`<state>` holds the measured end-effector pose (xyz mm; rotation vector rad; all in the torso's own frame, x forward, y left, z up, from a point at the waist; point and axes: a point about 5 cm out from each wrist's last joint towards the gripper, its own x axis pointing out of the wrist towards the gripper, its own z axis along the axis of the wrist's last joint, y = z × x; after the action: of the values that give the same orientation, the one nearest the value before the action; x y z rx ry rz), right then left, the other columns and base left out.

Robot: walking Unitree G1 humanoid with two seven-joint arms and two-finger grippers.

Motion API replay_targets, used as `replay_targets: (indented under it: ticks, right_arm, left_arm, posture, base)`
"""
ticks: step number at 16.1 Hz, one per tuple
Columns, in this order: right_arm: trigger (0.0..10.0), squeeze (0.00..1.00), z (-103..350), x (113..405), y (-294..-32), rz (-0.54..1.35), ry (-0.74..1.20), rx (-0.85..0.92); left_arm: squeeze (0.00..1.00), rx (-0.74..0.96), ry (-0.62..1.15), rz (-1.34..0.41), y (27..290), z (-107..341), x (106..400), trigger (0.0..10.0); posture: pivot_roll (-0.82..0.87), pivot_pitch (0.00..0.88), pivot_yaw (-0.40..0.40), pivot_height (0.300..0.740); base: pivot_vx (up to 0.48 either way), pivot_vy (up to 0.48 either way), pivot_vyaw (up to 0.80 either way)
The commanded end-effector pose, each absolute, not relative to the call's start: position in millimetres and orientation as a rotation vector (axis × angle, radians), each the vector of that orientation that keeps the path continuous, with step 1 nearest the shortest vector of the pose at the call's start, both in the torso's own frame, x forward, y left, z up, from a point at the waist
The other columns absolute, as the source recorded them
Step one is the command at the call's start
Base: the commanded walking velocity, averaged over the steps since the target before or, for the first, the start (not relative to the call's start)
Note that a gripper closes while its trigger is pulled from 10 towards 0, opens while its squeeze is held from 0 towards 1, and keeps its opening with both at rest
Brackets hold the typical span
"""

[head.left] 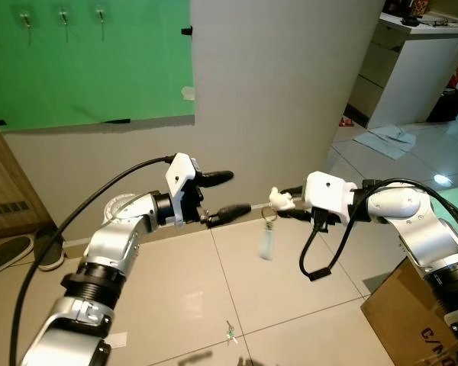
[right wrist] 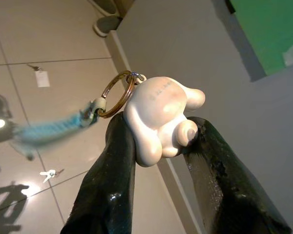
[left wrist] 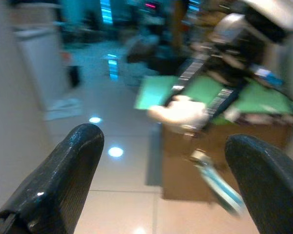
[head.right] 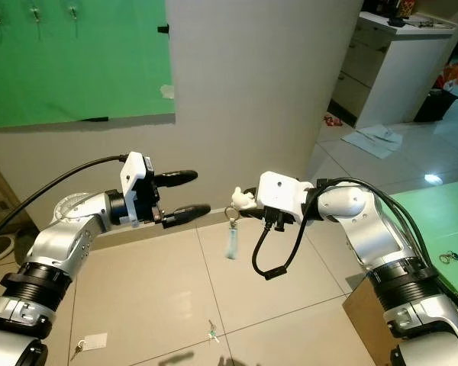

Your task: Hang keys on a hook

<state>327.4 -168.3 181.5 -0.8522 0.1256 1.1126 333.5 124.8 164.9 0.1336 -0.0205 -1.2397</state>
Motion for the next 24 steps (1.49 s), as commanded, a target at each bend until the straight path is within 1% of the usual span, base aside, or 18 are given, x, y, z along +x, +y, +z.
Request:
replay_targets:
  ticks: [1,4,7,10,11,14,15,16,17,18,19,24]
  right_arm:
    - [0.0,0.0,189.1,328.3,-168.9,1.132,0.111,-0.884]
    - [0.0,0.0,191.0,325.2,-166.1,1.188,0.117,-0.883]
    - [0.0,0.0,200.1,321.2,-158.2,1.233,0.065,-0.84]
    - [0.0,0.0,205.0,318.6,-154.2,1.249,0.046,-0.83]
    - [0.0,0.0,210.3,314.3,-148.2,1.271,0.024,-0.834]
    - [0.0,0.0,211.7,311.4,-146.0,1.286,0.02,-0.83]
    - [0.0,0.0,211.7,310.8,-146.0,1.285,0.022,-0.828]
    - [0.0,0.0,211.8,310.6,-145.7,1.285,0.022,-0.826]
    - [0.0,0.0,211.9,310.3,-145.5,1.285,0.023,-0.825]
    - [0.0,0.0,211.9,309.7,-145.3,1.287,0.024,-0.824]
    - [0.0,0.0,212.3,309.1,-145.0,1.288,0.025,-0.823]
    - [0.0,0.0,219.8,305.9,-143.1,1.295,0.001,-0.811]
  left_arm:
    - [0.0,0.155,-0.036,-1.308,119.7,172.1,332.8,10.0]
    - [0.0,0.171,0.006,-1.44,115.3,169.3,325.9,10.0]
    - [0.0,0.153,0.041,-1.498,109.4,164.1,323.7,10.0]
    - [0.0,0.112,0.033,-1.515,105.9,163.6,323.5,10.0]
    - [0.0,0.068,0.022,-1.521,103.2,164.7,323.1,10.0]
    - [0.0,0.055,0.027,-1.527,99.3,162.1,322.2,10.0]
    - [0.0,0.055,0.032,-1.533,99.1,161.4,321.8,4.9]
    - [0.0,0.058,0.036,-1.535,99.4,160.8,321.7,3.8]
    - [0.0,0.059,0.037,-1.534,99.6,160.4,321.7,3.8]
    - [0.0,0.06,0.041,-1.533,100.3,160.0,322.0,3.1]
    - [0.0,0.063,0.046,-1.532,100.9,159.6,322.4,0.0]
    - [0.0,0.06,0.065,-1.54,98.3,154.1,320.6,0.0]
  posture:
    - [-0.09,0.0,0.018,0.74]
    - [-0.1,0.0,0.019,0.74]
    - [-0.1,0.0,0.021,0.74]
    - [-0.1,0.0,0.022,0.74]
    - [-0.11,0.0,0.022,0.74]
    - [-0.11,0.0,0.022,0.74]
    - [-0.11,0.0,0.021,0.74]
    - [-0.11,0.0,0.023,0.74]
    - [-0.11,0.0,0.023,0.74]
    - [-0.11,0.0,0.024,0.74]
    - [-0.11,0.0,0.025,0.74]
    - [-0.11,0.0,0.027,0.74]
  base:
    - [0.0,0.0,0.0]
    - [0.0,0.0,0.0]
    - [0.0,0.0,0.0]
    - [0.0,0.0,0.0]
    - [0.0,0.0,0.0]
    - [0.0,0.0,0.0]
    - [0.0,0.0,0.0]
    - [0.0,0.0,0.0]
    - [0.0,0.0,0.0]
    - [0.0,0.0,0.0]
    - [0.0,0.0,0.0]
    - [0.0,0.0,0.0]
